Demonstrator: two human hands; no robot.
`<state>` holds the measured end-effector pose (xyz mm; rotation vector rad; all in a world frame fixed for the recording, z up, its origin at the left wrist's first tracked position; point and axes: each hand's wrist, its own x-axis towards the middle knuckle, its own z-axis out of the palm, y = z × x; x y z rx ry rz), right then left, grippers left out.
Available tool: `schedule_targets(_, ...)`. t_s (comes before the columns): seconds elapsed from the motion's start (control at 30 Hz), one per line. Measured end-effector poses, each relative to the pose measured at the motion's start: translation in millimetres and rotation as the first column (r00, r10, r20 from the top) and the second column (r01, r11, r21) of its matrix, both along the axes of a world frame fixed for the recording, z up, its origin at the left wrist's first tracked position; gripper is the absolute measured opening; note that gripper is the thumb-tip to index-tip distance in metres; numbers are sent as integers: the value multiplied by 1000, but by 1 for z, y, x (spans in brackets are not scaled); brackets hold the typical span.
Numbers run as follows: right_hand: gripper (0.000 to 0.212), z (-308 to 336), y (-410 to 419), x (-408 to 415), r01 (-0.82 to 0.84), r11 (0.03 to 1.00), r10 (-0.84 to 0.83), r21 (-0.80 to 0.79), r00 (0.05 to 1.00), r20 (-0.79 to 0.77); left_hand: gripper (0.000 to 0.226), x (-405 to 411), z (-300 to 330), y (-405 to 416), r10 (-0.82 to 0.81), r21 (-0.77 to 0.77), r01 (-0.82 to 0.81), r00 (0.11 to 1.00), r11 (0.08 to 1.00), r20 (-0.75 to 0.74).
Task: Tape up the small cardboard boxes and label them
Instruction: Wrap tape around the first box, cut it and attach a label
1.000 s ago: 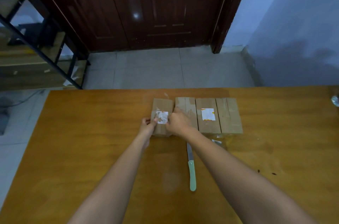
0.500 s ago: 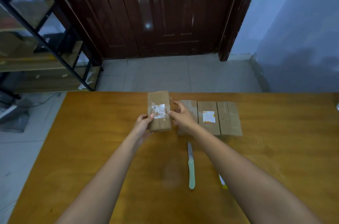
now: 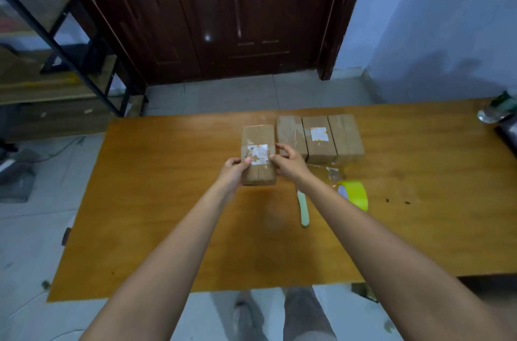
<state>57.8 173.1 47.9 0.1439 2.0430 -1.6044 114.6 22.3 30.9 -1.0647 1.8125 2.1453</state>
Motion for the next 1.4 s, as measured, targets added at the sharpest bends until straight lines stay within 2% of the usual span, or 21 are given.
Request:
schedule_targets(0.1,52,-8,3,35,42,998,-39,51,998,-54,30,26,-8,4,-47,-30,47,999,998,-1)
schedule_targets(0.23,51,-23,11,74,60,991,-53,118,996,-66,40,62,-28,14,-94,-120,98,995,988,37)
schedule_targets(0.33,50,-39,17,93,44,984,-37,170,998,-41,26,85,-43,25,-106,-120,113,993,986,59)
schedule_targets(0.4,49,-51,21,103,23,974,-14,224,999,-43,25,96,-53,33,-114,-132,125,989,983,93)
schedule_targets(0.57,50,-73,28,107,-33,959,31,283,999,14,30,108,-71,48,-91,-124,110,985,986,146)
schedule_targets(0.83,44,-85,40,96,-131,923,144,361,990,-9,34,98,-78,59,-80,-200,120,976,972,200)
schedule_targets(0.9,40,-85,46,92,-75,880,146,469,983,-115,35,98,-79,59,-90,-205,135,973,969,211)
schedule_targets(1.0,36,-85,59,86,59,707,161,704,957,-242,38,99,-80,57,-100,-203,148,968,968,231)
schedule_targets(1.13,45,-91,70,78,-39,532,253,846,961,-115,37,99,-80,59,-73,-224,125,971,967,226)
schedule_targets(1.23,40,-96,72,74,-51,510,274,859,956,-106,34,98,-81,62,-77,-235,129,973,963,217)
schedule_targets(1.4,32,-95,82,66,36,530,146,847,980,-133,48,88,-83,64,-69,-246,129,969,961,239)
